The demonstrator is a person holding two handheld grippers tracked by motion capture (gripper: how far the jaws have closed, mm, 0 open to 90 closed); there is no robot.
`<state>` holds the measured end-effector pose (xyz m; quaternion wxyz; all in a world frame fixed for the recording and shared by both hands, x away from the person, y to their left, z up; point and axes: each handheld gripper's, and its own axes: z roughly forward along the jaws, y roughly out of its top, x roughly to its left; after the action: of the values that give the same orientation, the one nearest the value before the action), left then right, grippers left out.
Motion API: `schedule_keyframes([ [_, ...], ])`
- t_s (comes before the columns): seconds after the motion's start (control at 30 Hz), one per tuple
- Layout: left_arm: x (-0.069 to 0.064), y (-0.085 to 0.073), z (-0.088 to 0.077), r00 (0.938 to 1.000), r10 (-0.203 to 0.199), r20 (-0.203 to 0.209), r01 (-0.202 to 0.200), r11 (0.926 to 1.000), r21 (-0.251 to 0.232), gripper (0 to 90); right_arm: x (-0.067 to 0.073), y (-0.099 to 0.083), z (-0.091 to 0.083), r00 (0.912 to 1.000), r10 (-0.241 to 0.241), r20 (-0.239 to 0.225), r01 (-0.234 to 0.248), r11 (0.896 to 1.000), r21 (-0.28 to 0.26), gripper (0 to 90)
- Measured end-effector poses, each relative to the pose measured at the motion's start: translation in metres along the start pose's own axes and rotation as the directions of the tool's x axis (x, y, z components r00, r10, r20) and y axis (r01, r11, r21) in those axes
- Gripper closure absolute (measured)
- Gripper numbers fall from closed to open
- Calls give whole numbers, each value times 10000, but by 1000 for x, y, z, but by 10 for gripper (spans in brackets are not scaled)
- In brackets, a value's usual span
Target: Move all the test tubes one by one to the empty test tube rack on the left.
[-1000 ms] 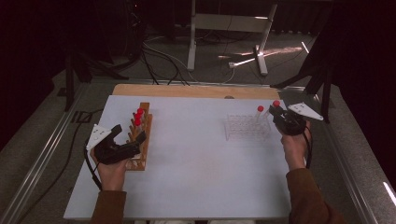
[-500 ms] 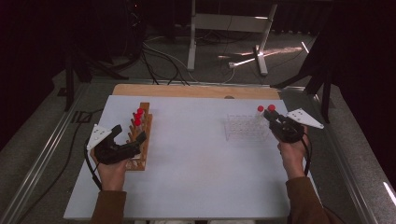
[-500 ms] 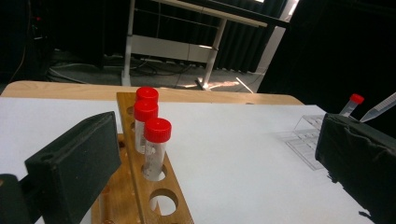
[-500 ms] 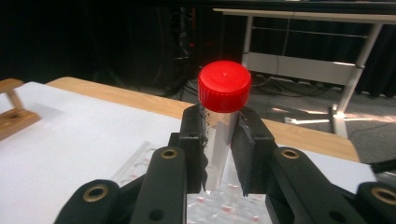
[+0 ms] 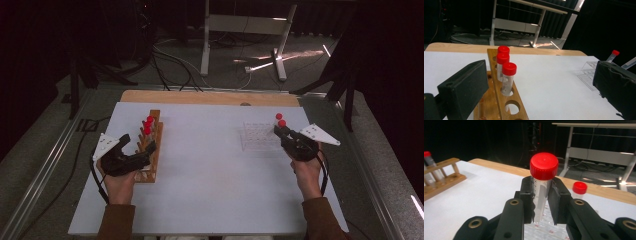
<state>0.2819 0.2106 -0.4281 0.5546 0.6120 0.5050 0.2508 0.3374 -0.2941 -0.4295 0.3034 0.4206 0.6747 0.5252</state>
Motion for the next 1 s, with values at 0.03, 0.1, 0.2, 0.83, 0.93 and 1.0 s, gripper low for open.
schedule_keyframes([
  [0.03, 0, 0, 0, 10000, -1, -5, 1, 10000, 18, 8, 1, 0, -1, 10000, 9, -72, -9, 10000, -9, 739],
  [0.1, -1, -1, 1, 10000, 29, 5, -29, 10000, 59, 7, 4, -1, -2, 9998, -22, -180, 21, 10000, -41, 739],
  [0.2, -4, -1, 2, 10000, 0, 78, -1, 10000, 91, 7, 8, -2, -4, 9993, -115, -356, 113, 9999, -45, 738],
  [0.83, -63, 5, 27, 9852, 737, 1545, -862, 9934, 761, 12, 45, -4, 3, 9837, -439, -1743, 482, 9986, 204, 738],
  [0.93, -76, 7, 35, 9792, 918, 1808, -1086, 9904, 855, 13, 52, -4, 3, 9781, -567, -2003, 628, 9977, 242, 738],
  [1.0, -85, 9, 40, 9753, 1039, 1948, -1232, 9883, 894, 24, 56, -3, 3, 9746, -637, -2148, 708, 9972, 254, 738],
])
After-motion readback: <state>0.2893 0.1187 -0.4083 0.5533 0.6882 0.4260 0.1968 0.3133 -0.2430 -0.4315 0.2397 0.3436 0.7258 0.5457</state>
